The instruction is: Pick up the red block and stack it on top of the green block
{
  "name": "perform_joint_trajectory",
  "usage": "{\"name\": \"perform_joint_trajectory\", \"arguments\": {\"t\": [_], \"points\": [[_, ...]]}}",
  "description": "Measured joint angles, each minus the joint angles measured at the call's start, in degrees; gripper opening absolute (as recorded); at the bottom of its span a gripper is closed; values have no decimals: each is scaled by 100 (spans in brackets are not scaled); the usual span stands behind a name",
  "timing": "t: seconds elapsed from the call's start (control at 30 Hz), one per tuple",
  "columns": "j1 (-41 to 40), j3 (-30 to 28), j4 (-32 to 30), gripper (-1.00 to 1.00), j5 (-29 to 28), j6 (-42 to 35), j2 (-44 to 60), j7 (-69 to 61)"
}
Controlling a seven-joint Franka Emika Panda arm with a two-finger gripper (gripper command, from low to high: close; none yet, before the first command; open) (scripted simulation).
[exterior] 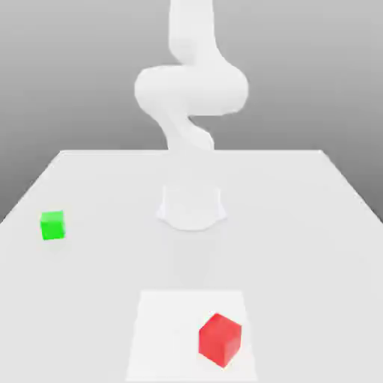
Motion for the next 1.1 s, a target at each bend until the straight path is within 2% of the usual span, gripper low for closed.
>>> {"name": "perform_joint_trajectory", "arguments": {"t": [0.3, 0.47, 0.63, 0.77, 0.93, 0.97, 1.1], "points": [[-622, 781, -555, 0, -371, 830, 1911, 1739], [-781, 1019, -856, 0, -602, 1277, 2959, 2709], [-759, 1088, -1161, 0, -680, 1735, 3983, 3567], [-674, 1116, -1396, 0, -496, 2128, 4764, 4056], [-387, 748, -1303, 0, -925, 2918, 5786, 4512], [-317, 660, -1277, -100, -1013, 3052, 5954, 4578], [-317, 661, -1277, -100, -1017, 3061, 5954, 4582]]}}
